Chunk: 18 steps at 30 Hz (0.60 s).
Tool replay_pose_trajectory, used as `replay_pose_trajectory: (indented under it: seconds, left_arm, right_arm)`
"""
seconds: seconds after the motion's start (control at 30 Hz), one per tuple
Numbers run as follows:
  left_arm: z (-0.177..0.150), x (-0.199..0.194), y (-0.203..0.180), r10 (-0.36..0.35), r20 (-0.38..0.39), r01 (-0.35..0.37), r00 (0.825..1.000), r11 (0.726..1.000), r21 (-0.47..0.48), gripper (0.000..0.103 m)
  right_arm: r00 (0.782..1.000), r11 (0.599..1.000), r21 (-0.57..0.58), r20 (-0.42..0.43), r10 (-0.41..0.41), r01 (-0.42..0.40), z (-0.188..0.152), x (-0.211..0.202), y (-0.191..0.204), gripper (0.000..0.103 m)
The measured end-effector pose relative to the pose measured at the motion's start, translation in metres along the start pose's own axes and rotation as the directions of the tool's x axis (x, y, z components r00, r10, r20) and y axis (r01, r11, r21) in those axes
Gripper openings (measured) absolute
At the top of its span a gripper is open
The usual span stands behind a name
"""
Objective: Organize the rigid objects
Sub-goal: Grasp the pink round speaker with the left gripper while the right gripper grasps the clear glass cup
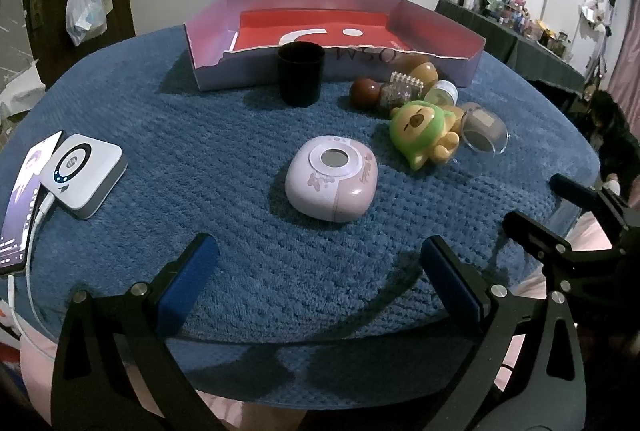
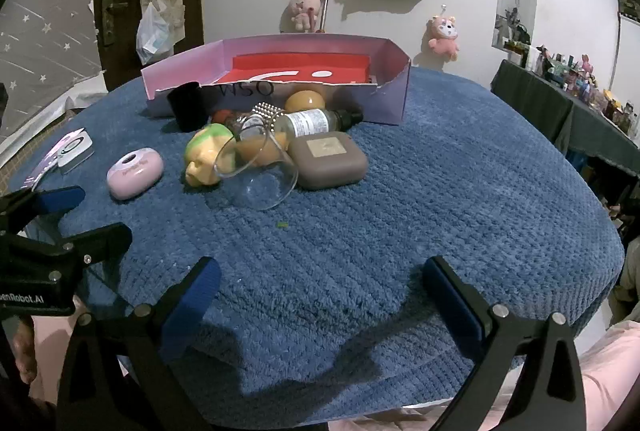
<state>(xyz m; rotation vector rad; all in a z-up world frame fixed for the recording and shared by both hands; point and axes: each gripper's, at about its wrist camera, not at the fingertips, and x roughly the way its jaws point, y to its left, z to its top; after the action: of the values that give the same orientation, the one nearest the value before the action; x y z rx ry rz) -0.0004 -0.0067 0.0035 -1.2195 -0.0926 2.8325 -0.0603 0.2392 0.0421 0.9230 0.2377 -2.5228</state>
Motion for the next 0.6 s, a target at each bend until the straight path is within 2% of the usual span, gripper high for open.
replay_pose_trajectory:
  seconds: [0.3,0.4,0.6]
  left_arm:
    - [0.005,0.003,0.001,-0.032,-0.022,0.032,0.999,0.999,-0.020,0.103]
    - [0.005,0.004,-0.002,-0.012,-0.014,0.012,1.000,1.000,0.004,0.103]
    - [0.007,0.008,-0.004,0.022,-0.014,-0.022,1.000,0.999,0.041,0.103]
  right_arm:
    - [1.000,1.000,-0.007,0.005,0.020,-0.020,0.003,-0.001,0.001,0.084]
    - [0.999,0.999,-0.017,0.004,0.033,-0.033,0.005,0.000,0.004,0.078]
    - [0.999,0.998,-0.032,-0.001,0.051,-0.051,0.009,0.003,0.010,0.077]
